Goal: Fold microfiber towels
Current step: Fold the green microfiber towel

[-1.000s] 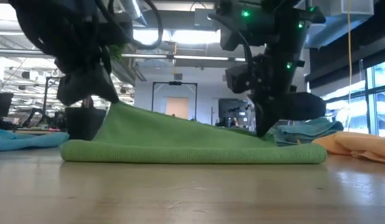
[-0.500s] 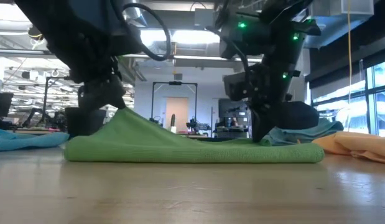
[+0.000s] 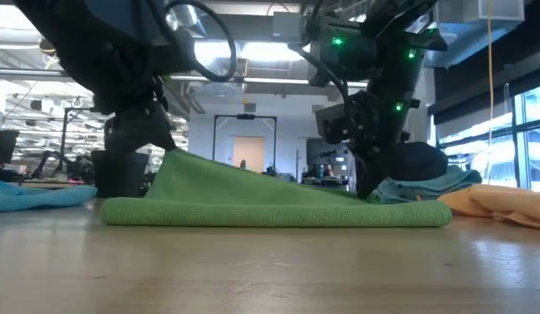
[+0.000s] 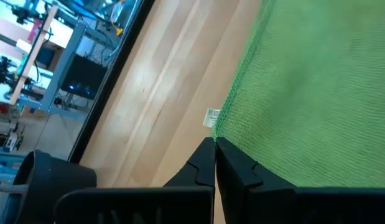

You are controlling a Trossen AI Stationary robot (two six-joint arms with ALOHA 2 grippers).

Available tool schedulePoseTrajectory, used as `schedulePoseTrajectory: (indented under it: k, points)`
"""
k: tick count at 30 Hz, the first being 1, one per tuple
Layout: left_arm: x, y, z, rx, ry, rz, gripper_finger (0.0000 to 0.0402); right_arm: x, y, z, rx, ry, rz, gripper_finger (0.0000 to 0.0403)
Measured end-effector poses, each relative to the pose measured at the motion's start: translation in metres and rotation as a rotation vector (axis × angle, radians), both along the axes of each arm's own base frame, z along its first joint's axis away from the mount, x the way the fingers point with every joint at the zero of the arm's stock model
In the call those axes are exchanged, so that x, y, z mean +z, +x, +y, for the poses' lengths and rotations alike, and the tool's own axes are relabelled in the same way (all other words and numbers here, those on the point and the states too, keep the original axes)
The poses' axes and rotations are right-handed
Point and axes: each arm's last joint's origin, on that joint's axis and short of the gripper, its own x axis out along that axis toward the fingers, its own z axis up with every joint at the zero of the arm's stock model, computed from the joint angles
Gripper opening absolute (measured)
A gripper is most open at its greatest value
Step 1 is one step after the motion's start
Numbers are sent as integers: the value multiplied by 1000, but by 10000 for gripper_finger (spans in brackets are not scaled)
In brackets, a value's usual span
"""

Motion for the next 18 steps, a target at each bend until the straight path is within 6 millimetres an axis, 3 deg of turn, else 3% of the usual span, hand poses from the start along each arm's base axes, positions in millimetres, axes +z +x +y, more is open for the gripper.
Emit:
schedulePoseTrajectory:
  k: [8, 18]
  points:
    - [-1, 0, 7, 14, 47, -10, 0, 6, 3, -9, -14, -1, -45, 8]
    - [-36, -16, 25, 66, -26, 11, 0, 6, 10, -33, -49, 87, -91, 8]
